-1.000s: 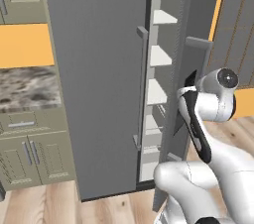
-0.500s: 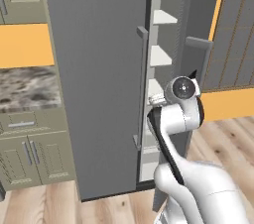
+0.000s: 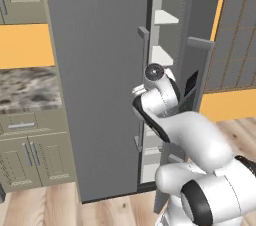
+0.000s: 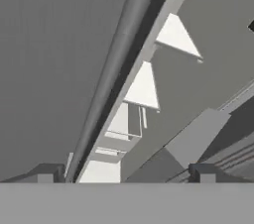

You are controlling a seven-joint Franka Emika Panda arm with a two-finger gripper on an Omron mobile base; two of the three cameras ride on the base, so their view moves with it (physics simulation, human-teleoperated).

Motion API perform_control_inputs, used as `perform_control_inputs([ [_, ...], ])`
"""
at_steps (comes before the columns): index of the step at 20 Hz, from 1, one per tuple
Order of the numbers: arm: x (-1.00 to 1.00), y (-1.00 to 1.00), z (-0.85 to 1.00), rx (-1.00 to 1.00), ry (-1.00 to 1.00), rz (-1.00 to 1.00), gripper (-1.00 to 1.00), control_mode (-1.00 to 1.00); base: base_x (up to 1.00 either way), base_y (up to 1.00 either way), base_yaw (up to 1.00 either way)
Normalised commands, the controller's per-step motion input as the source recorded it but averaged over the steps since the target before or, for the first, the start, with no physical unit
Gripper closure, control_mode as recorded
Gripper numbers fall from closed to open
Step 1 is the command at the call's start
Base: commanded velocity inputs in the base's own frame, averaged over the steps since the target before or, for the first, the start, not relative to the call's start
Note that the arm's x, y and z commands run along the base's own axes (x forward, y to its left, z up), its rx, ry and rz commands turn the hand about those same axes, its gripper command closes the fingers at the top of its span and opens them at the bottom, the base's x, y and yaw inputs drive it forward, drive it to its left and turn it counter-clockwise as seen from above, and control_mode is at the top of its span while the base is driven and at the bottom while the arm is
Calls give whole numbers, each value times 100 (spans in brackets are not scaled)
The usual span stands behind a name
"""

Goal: Gather the garlic and mushroom from the fridge and place them on a tray on the dining counter. Then gather the chicken drumstick and fish from the fridge and place them on the other tray.

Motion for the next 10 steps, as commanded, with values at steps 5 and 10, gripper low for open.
perform_control_inputs([
  [5,58,10,-25,-20,11,0,-100,-100,0,0,0],
  [10,41,0,-12,-16,11,0,-100,-100,0,0,0],
])
